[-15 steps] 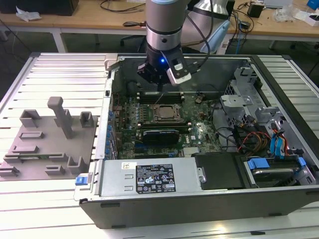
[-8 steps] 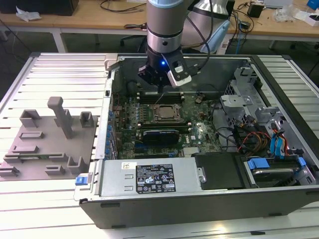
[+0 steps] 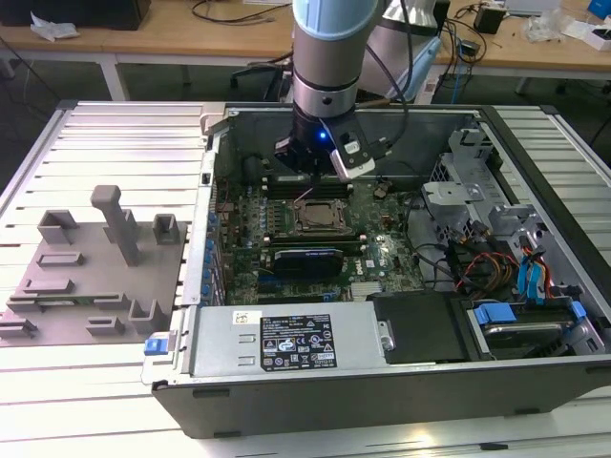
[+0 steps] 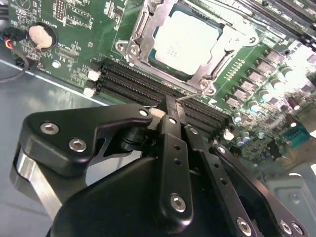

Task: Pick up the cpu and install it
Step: 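Install the first cpu locking lever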

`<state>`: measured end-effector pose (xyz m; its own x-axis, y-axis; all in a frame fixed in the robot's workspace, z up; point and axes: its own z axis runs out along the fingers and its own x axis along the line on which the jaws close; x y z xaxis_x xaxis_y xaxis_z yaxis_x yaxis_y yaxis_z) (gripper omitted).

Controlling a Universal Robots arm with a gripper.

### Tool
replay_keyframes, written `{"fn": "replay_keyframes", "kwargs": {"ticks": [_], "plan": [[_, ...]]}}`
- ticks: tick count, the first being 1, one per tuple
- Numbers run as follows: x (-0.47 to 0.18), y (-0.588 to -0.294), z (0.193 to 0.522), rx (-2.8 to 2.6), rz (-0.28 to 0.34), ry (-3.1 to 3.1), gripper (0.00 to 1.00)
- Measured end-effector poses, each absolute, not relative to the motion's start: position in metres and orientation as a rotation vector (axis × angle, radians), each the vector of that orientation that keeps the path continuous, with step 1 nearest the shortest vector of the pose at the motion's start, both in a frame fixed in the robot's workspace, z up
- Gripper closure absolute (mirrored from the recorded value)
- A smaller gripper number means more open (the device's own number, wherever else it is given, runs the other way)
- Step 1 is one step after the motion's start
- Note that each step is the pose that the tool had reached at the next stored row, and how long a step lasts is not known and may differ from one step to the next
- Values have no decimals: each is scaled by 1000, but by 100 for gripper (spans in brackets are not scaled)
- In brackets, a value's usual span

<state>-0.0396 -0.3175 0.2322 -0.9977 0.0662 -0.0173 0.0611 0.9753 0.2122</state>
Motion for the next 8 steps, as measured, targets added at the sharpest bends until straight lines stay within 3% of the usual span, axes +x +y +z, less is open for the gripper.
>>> {"fn": "replay_keyframes", "kwargs": {"ticks": [8], "plan": [[-35,-317,215,100,329,3098,89]]}}
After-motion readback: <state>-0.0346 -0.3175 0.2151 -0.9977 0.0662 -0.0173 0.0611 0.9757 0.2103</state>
